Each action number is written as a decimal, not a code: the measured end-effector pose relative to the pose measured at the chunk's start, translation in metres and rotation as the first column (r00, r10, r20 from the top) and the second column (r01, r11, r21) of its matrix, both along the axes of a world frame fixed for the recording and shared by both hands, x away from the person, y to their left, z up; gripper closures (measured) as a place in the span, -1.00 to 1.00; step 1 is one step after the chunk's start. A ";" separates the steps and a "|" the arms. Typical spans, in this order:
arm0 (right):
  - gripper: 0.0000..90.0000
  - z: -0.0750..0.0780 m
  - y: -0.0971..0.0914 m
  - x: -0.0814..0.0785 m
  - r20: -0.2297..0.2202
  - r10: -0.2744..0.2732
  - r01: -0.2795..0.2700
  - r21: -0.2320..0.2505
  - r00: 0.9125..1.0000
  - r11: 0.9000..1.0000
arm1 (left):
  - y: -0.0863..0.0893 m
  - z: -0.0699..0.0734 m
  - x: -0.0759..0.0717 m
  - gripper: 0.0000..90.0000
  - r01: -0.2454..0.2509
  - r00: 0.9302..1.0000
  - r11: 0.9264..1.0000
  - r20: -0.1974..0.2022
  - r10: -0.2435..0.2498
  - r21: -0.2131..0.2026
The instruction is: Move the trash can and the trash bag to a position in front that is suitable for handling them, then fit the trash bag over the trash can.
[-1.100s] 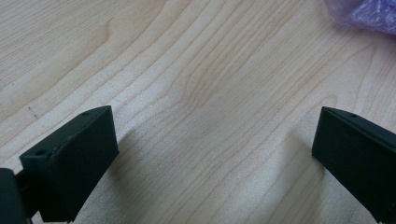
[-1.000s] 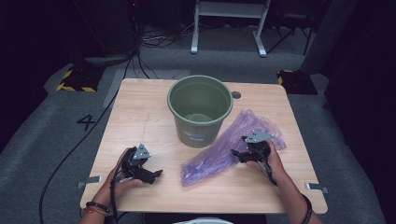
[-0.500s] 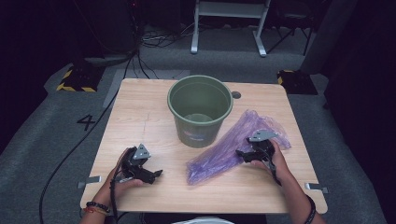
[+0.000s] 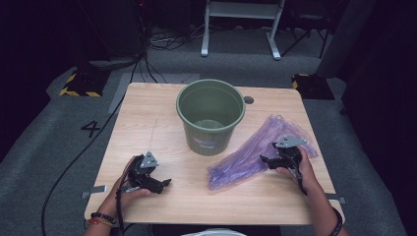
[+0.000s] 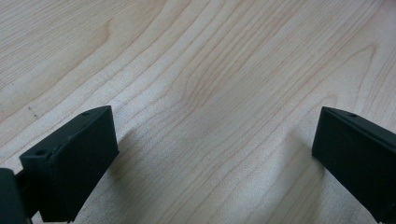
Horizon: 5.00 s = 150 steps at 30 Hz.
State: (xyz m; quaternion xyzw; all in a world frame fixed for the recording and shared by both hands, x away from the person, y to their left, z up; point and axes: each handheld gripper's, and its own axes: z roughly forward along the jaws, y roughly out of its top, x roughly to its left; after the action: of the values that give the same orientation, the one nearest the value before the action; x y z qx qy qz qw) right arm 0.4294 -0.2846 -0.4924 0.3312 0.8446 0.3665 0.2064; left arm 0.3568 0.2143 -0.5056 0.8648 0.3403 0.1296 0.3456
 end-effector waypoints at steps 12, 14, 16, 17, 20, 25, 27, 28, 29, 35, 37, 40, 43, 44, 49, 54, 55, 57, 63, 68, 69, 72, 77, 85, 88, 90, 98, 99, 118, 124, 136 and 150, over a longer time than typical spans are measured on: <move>-0.59 0.000 0.019 -0.011 -0.005 0.040 -0.040 0.006 0.999 0.999 | 0.000 0.000 0.000 -1.00 0.000 1.000 1.000 0.000 0.000 0.000; -0.59 -0.003 0.021 -0.009 -0.020 0.016 -0.016 0.002 1.000 1.000 | 0.000 0.000 0.000 -1.00 0.000 1.000 1.000 0.000 0.000 0.000; -0.60 -0.006 0.020 -0.006 -0.042 0.004 -0.004 0.015 0.999 1.000 | 0.000 0.000 0.000 -1.00 -0.001 1.000 1.000 0.000 0.001 0.000; -0.61 -0.008 0.020 -0.005 -0.050 -0.001 0.002 0.009 0.999 1.000 | 0.000 0.000 0.000 -1.00 -0.001 1.000 1.000 0.000 0.001 0.001; -0.63 -0.009 0.019 -0.003 -0.060 -0.012 0.013 0.015 0.998 1.000 | 0.000 0.000 0.000 -1.00 -0.003 1.000 1.000 0.000 0.003 0.002; -0.61 -0.011 0.015 0.001 -0.091 -0.019 0.023 0.053 0.996 0.998 | 0.000 0.000 0.000 -1.00 -0.003 1.000 1.000 0.000 0.003 0.002; -0.57 -0.011 0.014 0.001 -0.091 -0.025 0.030 0.054 0.996 0.998 | 0.000 0.000 0.000 -1.00 -0.003 1.000 1.000 0.000 0.003 0.002; -0.51 -0.011 0.014 0.000 -0.089 -0.025 0.030 0.056 0.996 0.998 | 0.000 0.000 0.000 -1.00 -0.004 1.000 1.000 0.000 0.004 0.002; -0.38 -0.010 0.014 0.000 -0.085 -0.023 0.029 0.061 0.996 0.998 | 0.000 0.000 0.000 -1.00 -0.004 1.000 1.000 0.000 0.004 0.003; 0.31 -0.009 0.009 0.002 -0.071 -0.038 0.043 0.083 0.997 0.996 | -0.001 0.000 0.000 -1.00 -0.005 1.000 1.000 0.003 0.005 0.003; 0.47 -0.009 0.008 0.003 -0.072 -0.044 0.050 0.084 0.996 0.995 | -0.002 0.000 0.001 -1.00 -0.007 1.000 1.000 -0.001 0.007 0.001; 0.65 -0.008 0.007 0.005 -0.068 -0.046 0.052 0.082 0.997 0.995 | -0.003 0.000 0.002 -1.00 -0.004 1.000 1.000 0.001 0.004 0.003; 0.77 -0.009 0.008 0.005 -0.059 -0.034 0.039 0.081 0.998 0.996 | -0.005 0.000 0.003 -1.00 -0.004 1.000 1.000 0.000 0.004 0.003; 0.80 -0.008 0.008 0.006 -0.059 -0.032 0.036 0.079 0.998 0.996 | -0.006 0.000 0.003 -1.00 -0.004 1.000 1.000 0.001 0.004 0.000; 0.90 -0.008 0.006 0.006 -0.043 -0.033 0.037 0.081 0.999 0.996 | -0.011 0.000 0.006 -1.00 0.006 1.000 1.000 0.001 -0.006 0.003; 0.94 -0.002 -0.003 0.005 -0.015 -0.050 0.052 0.110 0.999 0.993 | -0.016 0.000 0.009 -1.00 0.019 1.000 1.000 0.004 -0.019 0.003; 0.94 0.000 -0.004 0.004 -0.011 -0.055 0.056 0.116 0.998 0.992 | -0.016 0.000 0.009 -1.00 0.020 1.000 1.000 0.002 -0.020 0.004; 0.95 0.002 -0.008 0.004 0.000 -0.061 0.061 0.126 0.998 0.990 | -0.017 0.000 0.010 -1.00 0.022 1.000 1.000 0.001 -0.022 0.001; 0.96 0.007 -0.015 0.003 0.021 -0.069 0.064 0.155 0.997 0.986 | -0.016 0.000 0.010 -1.00 0.023 1.000 1.000 0.003 -0.023 0.001; 0.96 0.010 -0.017 0.003 0.043 -0.073 0.065 0.169 0.996 0.983 | -0.016 0.000 0.010 -1.00 0.027 1.000 1.000 0.003 -0.027 0.000; 0.96 0.011 -0.016 0.002 0.045 -0.074 0.065 0.171 0.996 0.983 | -0.016 0.000 0.010 -1.00 0.027 1.000 1.000 0.003 -0.027 0.000; 0.97 0.013 -0.016 0.000 0.061 -0.068 0.057 0.169 0.996 0.984 | -0.016 0.000 0.010 -1.00 0.029 1.000 1.000 0.002 -0.029 0.001; 0.97 0.017 -0.017 -0.002 0.084 -0.066 0.049 0.184 0.994 0.982 | -0.016 0.000 0.010 -1.00 0.033 0.999 0.999 0.002 -0.033 0.001; 0.97 0.027 -0.020 -0.007 0.124 -0.060 0.033 0.210 0.990 0.977 | -0.015 0.000 0.010 -1.00 0.035 0.999 0.999 0.002 -0.035 0.000; 0.98 0.032 -0.021 -0.008 0.139 -0.062 0.028 0.229 0.988 0.973 | -0.015 0.000 0.010 -0.99 0.034 0.999 0.999 0.001 -0.034 -0.001; 0.98 0.035 -0.022 -0.010 0.147 -0.060 0.024 0.236 0.987 0.971 | -0.015 0.000 0.010 -1.00 0.035 0.999 0.999 0.001 -0.035 0.000; 0.98 0.048 -0.026 -0.012 0.176 -0.062 0.009 0.286 0.982 0.958 | -0.015 0.000 0.010 -1.00 0.035 0.999 0.999 0.001 -0.035 0.001; 0.98 0.049 -0.026 -0.012 0.181 -0.064 0.009 0.290 0.981 0.957 | -0.015 0.000 0.010 -1.00 0.035 0.999 0.999 0.001 -0.035 0.000; 0.99 0.074 -0.042 -0.011 0.229 -0.109 0.021 0.356 0.967 0.934 | -0.016 0.000 0.010 -0.99 0.034 0.999 0.999 0.001 -0.034 -0.001; 0.99 0.083 -0.045 -0.011 0.247 -0.117 0.018 0.370 0.962 0.929 | -0.016 0.000 0.010 -0.99 0.033 0.999 0.999 0.001 -0.033 -0.001; 0.99 0.099 -0.038 -0.005 0.282 -0.110 -0.010 0.392 0.953 0.920 | -0.015 0.000 0.009 -0.99 0.027 1.000 1.000 -0.001 -0.027 -0.004; 0.99 0.119 -0.045 -0.007 0.324 -0.125 -0.023 0.417 0.938 0.908 | -0.015 0.000 0.009 -0.99 0.028 1.000 1.000 0.000 -0.028 -0.004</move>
State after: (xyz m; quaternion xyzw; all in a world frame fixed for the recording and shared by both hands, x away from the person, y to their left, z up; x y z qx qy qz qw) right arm 0.4228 -0.3292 -0.3738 0.3205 0.6892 0.5839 0.2852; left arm 0.3658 0.1988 -0.5056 0.8689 0.3286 0.1239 0.3489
